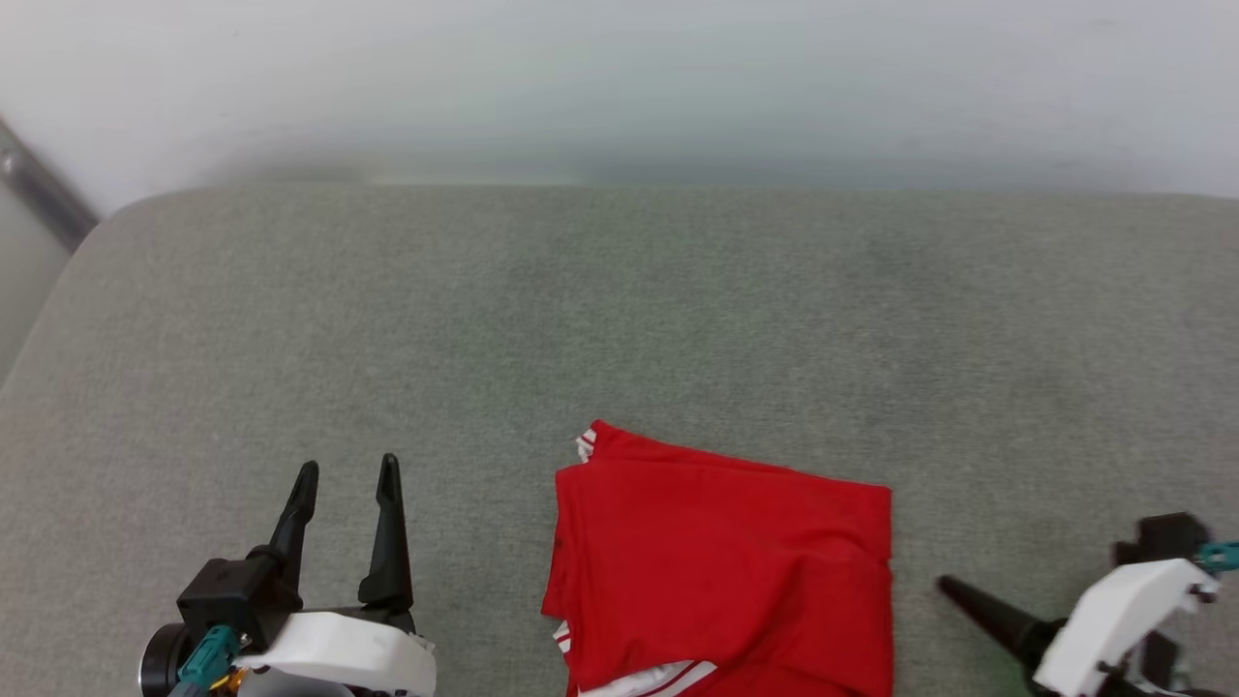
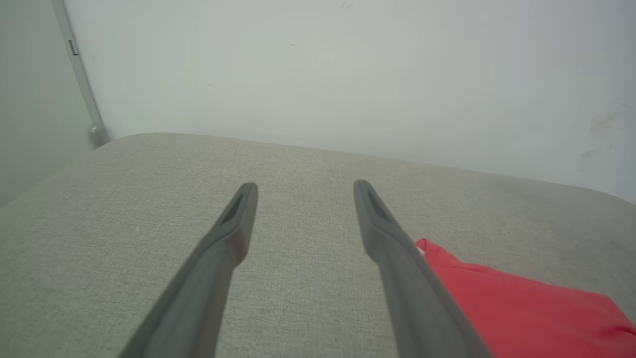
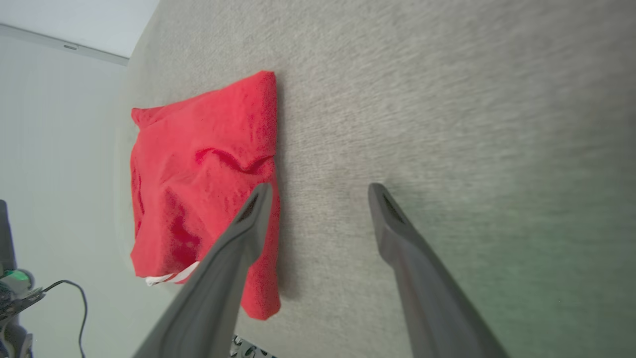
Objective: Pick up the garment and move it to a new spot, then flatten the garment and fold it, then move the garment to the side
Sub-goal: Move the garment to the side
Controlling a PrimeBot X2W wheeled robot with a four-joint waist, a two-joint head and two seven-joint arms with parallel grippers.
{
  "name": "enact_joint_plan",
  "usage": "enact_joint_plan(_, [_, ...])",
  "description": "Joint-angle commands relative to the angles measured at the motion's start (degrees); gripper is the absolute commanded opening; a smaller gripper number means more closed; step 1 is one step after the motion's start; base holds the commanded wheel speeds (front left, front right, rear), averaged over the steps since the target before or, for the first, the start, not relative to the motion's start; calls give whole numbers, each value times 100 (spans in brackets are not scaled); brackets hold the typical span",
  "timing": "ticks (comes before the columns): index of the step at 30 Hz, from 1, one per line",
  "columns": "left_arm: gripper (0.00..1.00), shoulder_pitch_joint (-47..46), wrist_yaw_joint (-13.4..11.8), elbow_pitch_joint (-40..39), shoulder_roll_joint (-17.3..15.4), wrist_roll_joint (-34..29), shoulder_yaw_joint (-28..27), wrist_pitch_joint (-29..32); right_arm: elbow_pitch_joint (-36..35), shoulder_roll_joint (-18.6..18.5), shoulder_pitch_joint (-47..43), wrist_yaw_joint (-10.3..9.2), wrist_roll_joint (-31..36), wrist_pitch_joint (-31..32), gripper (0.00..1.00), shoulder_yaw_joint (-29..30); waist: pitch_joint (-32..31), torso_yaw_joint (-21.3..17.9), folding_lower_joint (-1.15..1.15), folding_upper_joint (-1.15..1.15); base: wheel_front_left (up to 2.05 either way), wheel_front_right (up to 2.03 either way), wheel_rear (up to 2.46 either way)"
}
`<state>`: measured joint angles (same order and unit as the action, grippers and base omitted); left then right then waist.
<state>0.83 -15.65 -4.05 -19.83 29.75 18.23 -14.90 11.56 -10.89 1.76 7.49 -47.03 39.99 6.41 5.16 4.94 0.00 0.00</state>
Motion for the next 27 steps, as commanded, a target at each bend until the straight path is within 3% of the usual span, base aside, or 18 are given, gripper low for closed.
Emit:
enact_joint_plan(1, [100,-88,27,10,23,-51,-10,-38,69,118,95,0,-157,66,100,-38,128,127,0,0,0,0,0])
enact_joint_plan(6, [100,-204,171,113,174,-126,-95,-28,592,549,330,-1,-1291,582,100,-28,286,277,0,0,0,0,0])
enact_joint_plan(11, [100,-247,301,207,261,-194,-169,-28,932,685,532,-2,-1784,522,100,-139,327,308,0,0,0,0,0])
enact_joint_plan(12, [100,-247,317,226,277,-201,-182,-28,969,700,557,-1,-1828,503,62,-186,327,309,0,0,0,0,0])
enact_joint_plan(14, [100,-247,356,262,297,-233,-211,-29,1001,712,602,-1,-1935,477,0,-264,310,300,0,0,0,0,0])
enact_joint_plan(21, [100,-115,440,366,324,-293,-297,-29,695,403,605,0,-1873,362,0,-624,57,131,0,0,0,0,0])
enact_joint_plan(27, [100,77,448,347,270,-314,-338,-28,249,-427,458,-1,-576,-99,0,-1427,-221,-248,0,0,0,0,0])
